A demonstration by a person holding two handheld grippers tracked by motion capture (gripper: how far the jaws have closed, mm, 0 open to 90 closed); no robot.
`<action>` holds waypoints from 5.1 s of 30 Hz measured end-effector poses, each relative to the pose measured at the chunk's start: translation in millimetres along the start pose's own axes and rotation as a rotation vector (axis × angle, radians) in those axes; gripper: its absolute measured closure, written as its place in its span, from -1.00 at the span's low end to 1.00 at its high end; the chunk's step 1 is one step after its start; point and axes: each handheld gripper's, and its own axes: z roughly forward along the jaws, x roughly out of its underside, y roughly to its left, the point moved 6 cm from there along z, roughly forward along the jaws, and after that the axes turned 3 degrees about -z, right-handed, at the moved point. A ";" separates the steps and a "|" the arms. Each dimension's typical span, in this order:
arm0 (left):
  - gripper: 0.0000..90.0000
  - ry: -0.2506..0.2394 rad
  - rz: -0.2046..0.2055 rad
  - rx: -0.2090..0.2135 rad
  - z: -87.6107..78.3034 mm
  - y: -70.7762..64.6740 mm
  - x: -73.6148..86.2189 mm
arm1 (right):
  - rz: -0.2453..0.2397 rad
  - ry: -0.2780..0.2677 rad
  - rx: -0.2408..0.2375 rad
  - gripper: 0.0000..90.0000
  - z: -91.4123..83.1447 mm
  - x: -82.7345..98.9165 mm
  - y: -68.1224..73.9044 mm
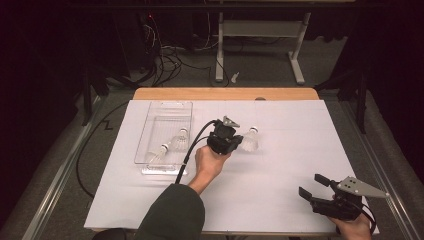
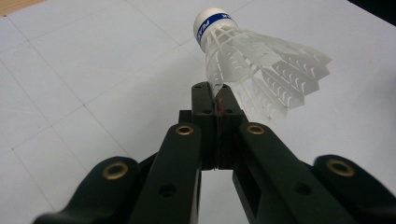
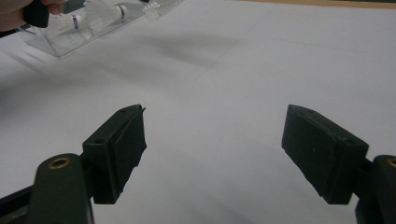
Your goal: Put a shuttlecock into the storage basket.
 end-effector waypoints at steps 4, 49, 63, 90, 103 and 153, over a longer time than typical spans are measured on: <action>1.00 -0.005 -0.001 -0.001 -5.9 1.5 -0.1 | -0.001 0.000 0.000 -0.51 0.2 0.0 0.0; 1.00 -0.013 -0.021 -0.025 -39.7 21.2 8.4 | 0.001 0.000 0.003 -0.51 0.4 0.0 -0.5; 1.00 -0.011 -0.032 -0.026 -45.6 26.4 11.4 | -0.003 0.000 0.005 -0.51 0.6 -0.3 -0.7; 1.00 -0.002 -0.054 -0.032 -56.6 37.4 16.3 | -0.004 0.002 0.006 -0.51 1.4 -0.2 -0.8; 1.00 -0.009 -0.070 -0.043 -63.6 45.5 19.5 | -0.002 0.004 0.006 -0.51 1.6 -0.1 -0.7; 1.00 -0.032 -0.130 -0.095 -89.5 76.6 33.1 | -0.001 0.004 0.006 -0.51 1.8 -0.2 -0.8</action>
